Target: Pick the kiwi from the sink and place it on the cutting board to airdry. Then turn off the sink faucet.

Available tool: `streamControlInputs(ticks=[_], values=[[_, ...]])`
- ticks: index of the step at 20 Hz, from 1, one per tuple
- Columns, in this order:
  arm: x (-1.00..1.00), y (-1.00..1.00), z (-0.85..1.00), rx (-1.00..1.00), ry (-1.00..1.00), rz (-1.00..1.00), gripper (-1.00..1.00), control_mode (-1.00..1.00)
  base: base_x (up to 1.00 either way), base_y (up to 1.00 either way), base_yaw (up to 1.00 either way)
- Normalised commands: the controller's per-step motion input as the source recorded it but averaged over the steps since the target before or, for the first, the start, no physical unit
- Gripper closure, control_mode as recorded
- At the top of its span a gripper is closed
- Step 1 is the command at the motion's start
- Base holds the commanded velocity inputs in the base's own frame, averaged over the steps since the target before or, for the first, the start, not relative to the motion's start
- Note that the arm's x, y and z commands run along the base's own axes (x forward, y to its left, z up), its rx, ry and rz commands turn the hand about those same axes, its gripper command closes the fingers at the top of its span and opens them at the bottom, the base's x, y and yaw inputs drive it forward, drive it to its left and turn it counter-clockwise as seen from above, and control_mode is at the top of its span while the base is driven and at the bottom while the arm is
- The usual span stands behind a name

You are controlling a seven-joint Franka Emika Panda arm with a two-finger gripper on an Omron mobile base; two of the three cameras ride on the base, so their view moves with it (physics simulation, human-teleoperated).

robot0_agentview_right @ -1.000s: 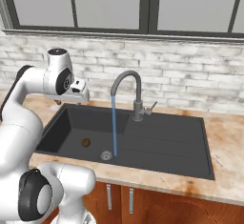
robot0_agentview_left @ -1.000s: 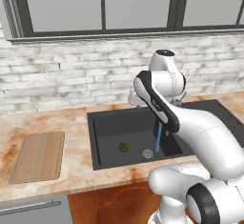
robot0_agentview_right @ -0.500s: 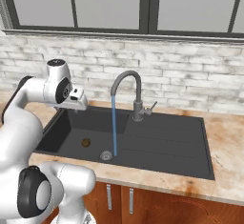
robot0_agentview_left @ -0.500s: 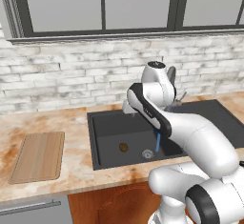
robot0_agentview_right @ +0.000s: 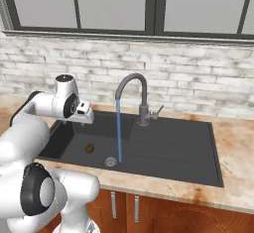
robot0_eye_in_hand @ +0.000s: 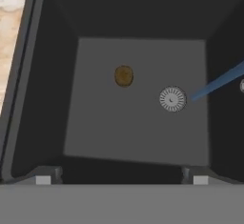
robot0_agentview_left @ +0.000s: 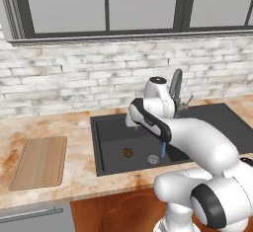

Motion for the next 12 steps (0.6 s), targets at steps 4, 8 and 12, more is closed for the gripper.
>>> streamControlInputs(ticks=[4,8,12], values=[[0.28,0.0,-0.3,0.0,0.06,0.0,-1.0,-1.0,0.0,0.0,0.0],[0.22,0.0,-0.39,0.0,0.06,0.0,-1.0,-1.0,0.0,0.0,0.0],[0.2,0.05,-0.43,0.0,0.03,0.0,-1.0,-1.0,0.0,0.0,0.0]])
